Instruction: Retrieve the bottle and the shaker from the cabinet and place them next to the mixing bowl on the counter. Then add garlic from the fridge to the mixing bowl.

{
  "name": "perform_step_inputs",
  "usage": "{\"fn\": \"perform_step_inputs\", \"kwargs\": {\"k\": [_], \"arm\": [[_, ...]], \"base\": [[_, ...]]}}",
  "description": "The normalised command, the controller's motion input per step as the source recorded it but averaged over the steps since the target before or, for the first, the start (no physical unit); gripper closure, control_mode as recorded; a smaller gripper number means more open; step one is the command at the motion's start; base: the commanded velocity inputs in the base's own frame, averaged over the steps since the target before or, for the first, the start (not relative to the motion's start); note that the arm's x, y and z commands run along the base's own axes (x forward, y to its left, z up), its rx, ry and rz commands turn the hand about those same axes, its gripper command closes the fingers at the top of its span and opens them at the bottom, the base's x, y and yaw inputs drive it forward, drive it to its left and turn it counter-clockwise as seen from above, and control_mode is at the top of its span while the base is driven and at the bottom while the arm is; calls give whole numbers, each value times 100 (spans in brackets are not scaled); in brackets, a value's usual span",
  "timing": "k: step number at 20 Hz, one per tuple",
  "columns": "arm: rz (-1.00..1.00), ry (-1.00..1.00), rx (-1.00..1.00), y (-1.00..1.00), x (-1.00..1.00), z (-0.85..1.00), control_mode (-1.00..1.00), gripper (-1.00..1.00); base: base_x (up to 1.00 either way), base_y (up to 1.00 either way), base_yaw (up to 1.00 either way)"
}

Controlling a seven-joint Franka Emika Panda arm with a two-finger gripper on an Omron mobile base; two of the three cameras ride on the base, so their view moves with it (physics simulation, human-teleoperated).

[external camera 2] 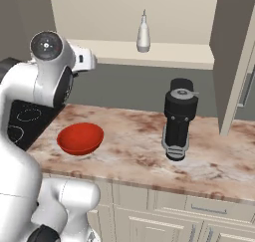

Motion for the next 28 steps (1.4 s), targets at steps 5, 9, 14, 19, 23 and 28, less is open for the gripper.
{"fn": "perform_step_inputs", "kwargs": {"k": [5,9,14,19,23,28], "arm": [[15,5,-2,-42,-24,-82,-100,100],[20,14,-7,-35,-2,-45,-100,100],[28,6,-3,-1,5,-16,-100,100],[9,-3,0,-20,35,-5,-100,100],[0,7,0,-6,23,-32,-100,100],[-5,24,-1,1,16,-58,-100,100]], "base": [[0,0,0],[0,0,0],[0,0,0],[0,0,0],[0,0,0],[0,0,0]]}}
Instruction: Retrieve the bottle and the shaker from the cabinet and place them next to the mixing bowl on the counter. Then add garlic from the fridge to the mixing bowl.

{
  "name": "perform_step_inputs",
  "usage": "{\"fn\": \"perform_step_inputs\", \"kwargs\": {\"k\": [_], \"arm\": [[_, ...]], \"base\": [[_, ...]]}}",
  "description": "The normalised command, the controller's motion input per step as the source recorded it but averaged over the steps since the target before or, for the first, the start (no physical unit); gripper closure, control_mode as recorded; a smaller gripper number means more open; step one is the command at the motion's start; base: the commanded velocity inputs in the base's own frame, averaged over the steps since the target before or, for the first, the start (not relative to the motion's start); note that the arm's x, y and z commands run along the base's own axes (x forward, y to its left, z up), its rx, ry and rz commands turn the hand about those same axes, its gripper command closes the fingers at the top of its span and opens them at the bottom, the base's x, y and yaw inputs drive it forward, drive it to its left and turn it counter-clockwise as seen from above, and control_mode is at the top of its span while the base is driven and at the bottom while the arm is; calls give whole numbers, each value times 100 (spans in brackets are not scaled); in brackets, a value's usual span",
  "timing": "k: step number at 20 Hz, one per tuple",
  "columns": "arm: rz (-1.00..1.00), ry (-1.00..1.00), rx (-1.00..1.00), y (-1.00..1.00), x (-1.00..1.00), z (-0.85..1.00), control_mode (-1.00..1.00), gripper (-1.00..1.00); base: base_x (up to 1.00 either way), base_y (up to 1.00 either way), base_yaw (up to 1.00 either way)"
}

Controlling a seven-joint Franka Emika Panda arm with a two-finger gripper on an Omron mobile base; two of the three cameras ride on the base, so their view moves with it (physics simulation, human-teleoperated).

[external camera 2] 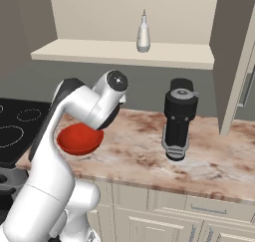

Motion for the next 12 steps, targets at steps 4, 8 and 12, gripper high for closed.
{"fn": "perform_step_inputs", "kwargs": {"k": [4,8,12], "arm": [[-6,23,0,-1,23,-45,-100,100],[-1,9,0,0,7,-44,-100,100],[0,-1,0,0,3,-46,-100,100]], "base": [[0,0,0],[0,0,0],[0,0,0]]}}
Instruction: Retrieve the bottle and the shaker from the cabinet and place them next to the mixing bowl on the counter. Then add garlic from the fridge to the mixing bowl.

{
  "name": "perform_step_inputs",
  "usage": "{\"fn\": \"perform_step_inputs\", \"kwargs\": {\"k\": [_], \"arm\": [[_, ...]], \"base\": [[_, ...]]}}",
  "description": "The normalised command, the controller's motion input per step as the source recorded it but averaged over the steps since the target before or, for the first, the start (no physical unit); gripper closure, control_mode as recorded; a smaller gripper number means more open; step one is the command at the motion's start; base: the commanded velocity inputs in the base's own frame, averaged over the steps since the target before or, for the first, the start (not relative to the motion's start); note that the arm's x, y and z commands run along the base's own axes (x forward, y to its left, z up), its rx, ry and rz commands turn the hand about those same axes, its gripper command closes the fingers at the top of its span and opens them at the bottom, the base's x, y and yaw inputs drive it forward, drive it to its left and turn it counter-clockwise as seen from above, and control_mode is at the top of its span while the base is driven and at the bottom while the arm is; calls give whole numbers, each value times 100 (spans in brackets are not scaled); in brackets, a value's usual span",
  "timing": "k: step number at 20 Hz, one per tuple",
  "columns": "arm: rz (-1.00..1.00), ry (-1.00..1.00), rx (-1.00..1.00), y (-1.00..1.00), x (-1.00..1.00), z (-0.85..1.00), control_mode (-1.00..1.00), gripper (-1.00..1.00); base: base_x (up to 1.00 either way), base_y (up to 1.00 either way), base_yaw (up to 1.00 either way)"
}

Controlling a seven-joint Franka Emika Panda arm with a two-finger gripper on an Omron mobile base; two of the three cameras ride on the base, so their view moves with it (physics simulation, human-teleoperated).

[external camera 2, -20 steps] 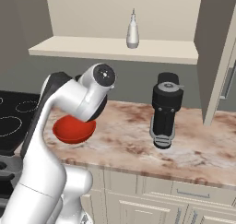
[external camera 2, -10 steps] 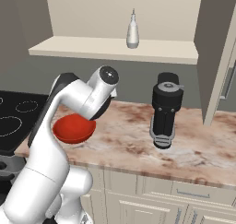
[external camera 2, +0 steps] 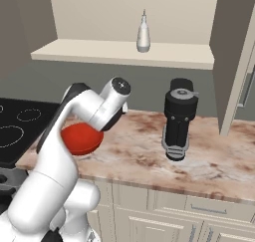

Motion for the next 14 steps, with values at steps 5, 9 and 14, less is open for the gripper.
{"fn": "perform_step_inputs", "kwargs": {"k": [5,9,14], "arm": [[0,-17,0,0,0,-42,-100,100],[0,-11,1,0,30,-44,-100,100],[0,0,5,0,78,-22,-100,100]], "base": [[0,0,0],[0,0,0],[0,0,0]]}}
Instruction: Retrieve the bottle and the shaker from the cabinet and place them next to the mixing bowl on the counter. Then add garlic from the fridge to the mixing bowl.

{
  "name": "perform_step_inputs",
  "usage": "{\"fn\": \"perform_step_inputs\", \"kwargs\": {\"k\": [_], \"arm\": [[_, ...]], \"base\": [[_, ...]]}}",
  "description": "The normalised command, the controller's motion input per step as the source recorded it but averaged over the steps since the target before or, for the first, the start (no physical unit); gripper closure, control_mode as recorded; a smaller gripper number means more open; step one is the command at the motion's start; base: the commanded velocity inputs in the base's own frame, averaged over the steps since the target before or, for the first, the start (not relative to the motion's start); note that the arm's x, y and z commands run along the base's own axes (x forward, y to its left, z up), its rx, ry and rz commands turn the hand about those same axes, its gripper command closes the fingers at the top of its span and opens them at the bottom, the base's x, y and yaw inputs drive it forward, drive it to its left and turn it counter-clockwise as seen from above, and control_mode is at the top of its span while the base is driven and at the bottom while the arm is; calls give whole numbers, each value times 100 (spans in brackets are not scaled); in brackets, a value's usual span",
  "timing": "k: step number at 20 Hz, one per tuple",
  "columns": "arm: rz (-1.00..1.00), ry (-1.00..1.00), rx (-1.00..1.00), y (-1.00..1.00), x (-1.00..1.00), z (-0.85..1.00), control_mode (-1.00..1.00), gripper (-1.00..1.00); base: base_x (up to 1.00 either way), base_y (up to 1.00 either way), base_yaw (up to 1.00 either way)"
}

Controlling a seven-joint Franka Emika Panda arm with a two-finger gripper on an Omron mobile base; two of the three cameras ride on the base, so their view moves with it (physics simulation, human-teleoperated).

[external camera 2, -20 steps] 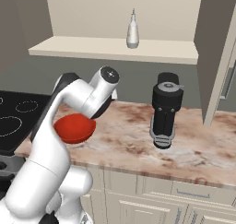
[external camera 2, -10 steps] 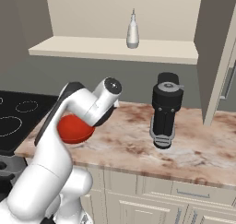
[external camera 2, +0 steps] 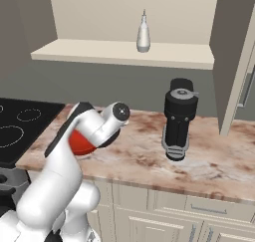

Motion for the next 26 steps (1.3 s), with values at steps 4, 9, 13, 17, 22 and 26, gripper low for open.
{"fn": "perform_step_inputs", "kwargs": {"k": [4,9,13,17,22,26], "arm": [[4,3,3,-13,66,-2,-100,100],[11,3,0,-33,21,-1,-100,100],[17,0,0,-15,12,-9,-100,100],[22,-2,0,-2,0,-22,-100,100],[19,-13,0,0,0,-33,-100,100],[3,-10,0,0,0,-21,-100,100]], "base": [[0,0,0],[0,0,0],[0,0,0],[0,0,0],[0,0,0],[0,0,0]]}}
